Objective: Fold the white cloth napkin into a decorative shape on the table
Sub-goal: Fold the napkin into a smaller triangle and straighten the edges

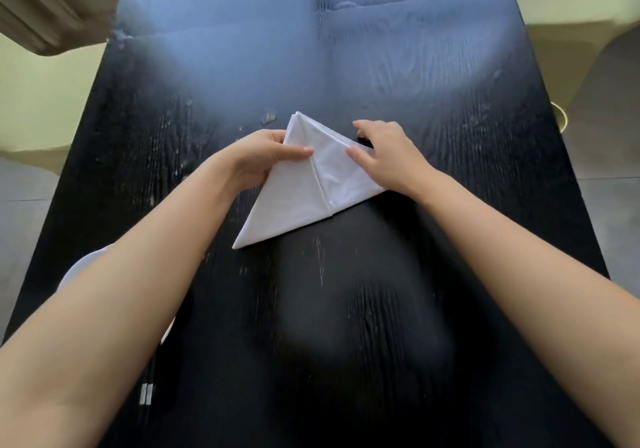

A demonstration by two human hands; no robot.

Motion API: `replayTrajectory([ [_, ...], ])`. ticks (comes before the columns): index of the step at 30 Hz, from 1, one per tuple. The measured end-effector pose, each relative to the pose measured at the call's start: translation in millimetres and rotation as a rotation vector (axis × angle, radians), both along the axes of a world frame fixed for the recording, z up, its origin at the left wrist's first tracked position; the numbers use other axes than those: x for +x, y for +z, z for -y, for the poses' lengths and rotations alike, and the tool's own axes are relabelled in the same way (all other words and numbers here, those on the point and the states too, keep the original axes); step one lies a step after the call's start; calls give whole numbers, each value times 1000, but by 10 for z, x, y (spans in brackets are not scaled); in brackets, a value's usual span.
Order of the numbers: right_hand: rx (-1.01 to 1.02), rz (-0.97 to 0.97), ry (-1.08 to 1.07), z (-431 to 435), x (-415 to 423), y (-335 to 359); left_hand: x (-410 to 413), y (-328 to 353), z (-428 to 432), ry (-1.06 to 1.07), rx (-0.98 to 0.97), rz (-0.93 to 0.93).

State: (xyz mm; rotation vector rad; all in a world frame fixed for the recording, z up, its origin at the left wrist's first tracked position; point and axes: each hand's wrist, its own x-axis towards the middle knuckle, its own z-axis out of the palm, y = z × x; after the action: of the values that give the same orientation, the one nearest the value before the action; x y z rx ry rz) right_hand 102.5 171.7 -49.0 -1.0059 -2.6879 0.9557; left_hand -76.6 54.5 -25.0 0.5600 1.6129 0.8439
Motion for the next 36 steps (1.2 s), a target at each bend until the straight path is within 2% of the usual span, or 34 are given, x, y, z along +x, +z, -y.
replayTrajectory([
  [4, -210, -97, 82, -5, -101, 66, 33, 97, 87, -21, 143, 35],
  [8, -566, -317, 82, 64, -52, 206, 51, 286, 172, -40, 288, 73],
  [13, -933, -530, 99, 150, 5, 411, 66, 439, 269, 3, 457, 208],
  [17, -1118, -604, 116, 321, -70, 487, 194, 512, 273, 108, 562, 245],
  [21, -1182, -665, 59, 499, -158, 514, 386, 581, 204, 236, 608, 235],
  [23, -1177, -636, 17, 584, -198, 531, 493, 576, 177, 293, 618, 215],
  [26, -1082, -560, -39, 684, -230, 552, 615, 548, 177, 338, 649, 117],
  [28, -942, -508, -87, 696, -219, 511, 651, 559, 188, 411, 652, -14],
  [30, -889, -517, -175, 704, -164, 483, 664, 565, 187, 521, 658, -144],
  [33, -1087, -693, -219, 752, -32, 468, 657, 533, 167, 756, 649, -242],
  [34, -1096, -723, -201, 785, 18, 483, 662, 527, 159, 840, 632, -245],
  [36, -943, -690, -195, 869, 67, 506, 673, 509, 134, 974, 581, -192],
])
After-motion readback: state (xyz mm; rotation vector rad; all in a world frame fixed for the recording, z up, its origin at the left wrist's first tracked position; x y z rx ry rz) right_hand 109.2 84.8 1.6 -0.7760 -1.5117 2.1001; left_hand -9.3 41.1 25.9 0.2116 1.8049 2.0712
